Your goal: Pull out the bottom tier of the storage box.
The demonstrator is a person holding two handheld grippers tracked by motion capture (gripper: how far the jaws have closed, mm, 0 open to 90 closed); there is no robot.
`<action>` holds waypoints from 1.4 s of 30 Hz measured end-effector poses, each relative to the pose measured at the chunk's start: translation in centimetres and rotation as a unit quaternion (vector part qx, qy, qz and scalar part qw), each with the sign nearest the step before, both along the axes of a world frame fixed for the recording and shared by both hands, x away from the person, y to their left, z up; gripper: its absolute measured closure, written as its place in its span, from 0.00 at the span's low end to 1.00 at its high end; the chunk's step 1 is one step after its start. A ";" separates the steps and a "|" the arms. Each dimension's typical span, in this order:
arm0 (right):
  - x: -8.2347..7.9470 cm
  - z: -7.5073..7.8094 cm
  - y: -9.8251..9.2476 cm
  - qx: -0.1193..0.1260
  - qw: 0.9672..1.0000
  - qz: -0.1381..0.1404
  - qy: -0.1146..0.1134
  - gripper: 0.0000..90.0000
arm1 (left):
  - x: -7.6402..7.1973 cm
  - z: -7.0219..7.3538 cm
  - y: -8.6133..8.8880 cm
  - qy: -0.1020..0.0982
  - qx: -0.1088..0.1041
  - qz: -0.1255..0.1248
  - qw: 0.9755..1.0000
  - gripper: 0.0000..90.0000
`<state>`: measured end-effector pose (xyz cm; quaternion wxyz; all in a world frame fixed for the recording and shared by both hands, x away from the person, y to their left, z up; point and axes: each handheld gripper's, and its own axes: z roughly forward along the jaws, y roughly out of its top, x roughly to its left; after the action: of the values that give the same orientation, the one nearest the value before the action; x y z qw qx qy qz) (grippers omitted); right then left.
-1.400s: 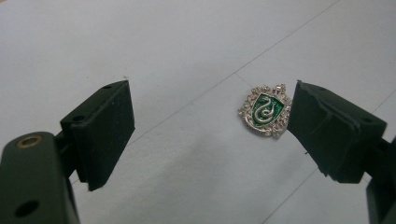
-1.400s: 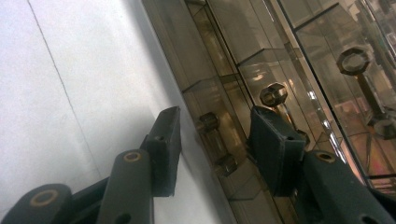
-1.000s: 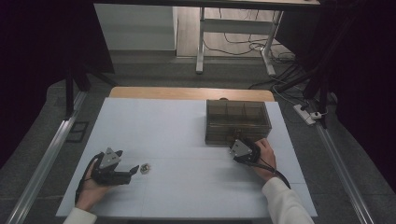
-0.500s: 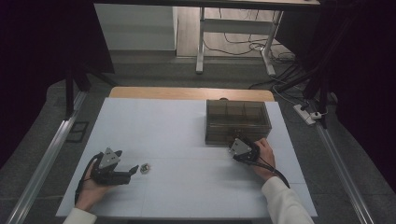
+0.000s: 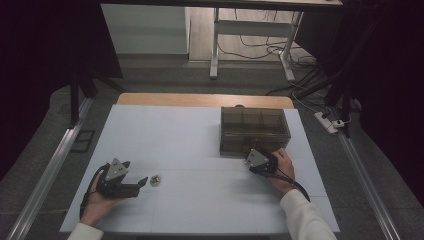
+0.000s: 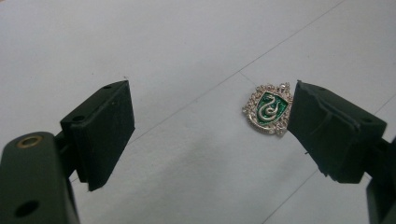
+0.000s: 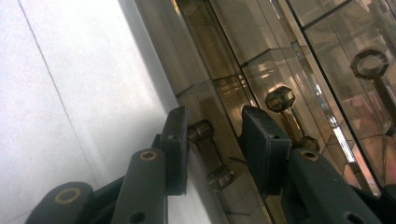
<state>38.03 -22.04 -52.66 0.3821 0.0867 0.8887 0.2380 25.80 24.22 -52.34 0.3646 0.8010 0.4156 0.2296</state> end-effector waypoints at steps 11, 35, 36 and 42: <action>-0.3 0.1 0.0 -0.002 1.000 0.003 0.004 0.70 | 0.0 0.0 0.1 0.000 -0.001 0.001 1.000 0.16; -0.7 0.4 0.0 -0.001 1.000 0.004 0.021 0.70 | -0.1 0.0 0.0 -0.002 0.000 0.001 1.000 0.16; -0.7 0.4 0.0 -0.001 1.000 0.005 0.021 0.70 | -0.1 0.0 0.0 -0.002 -0.001 0.000 1.000 0.16; -0.9 0.5 0.0 -0.005 1.000 0.004 0.020 0.70 | -0.1 0.1 0.0 -0.003 -0.001 -0.001 1.000 0.16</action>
<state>37.17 -22.09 -52.20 0.3633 0.0858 0.8978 0.2337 25.66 24.21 -52.22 0.3672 0.8003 0.4139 0.2311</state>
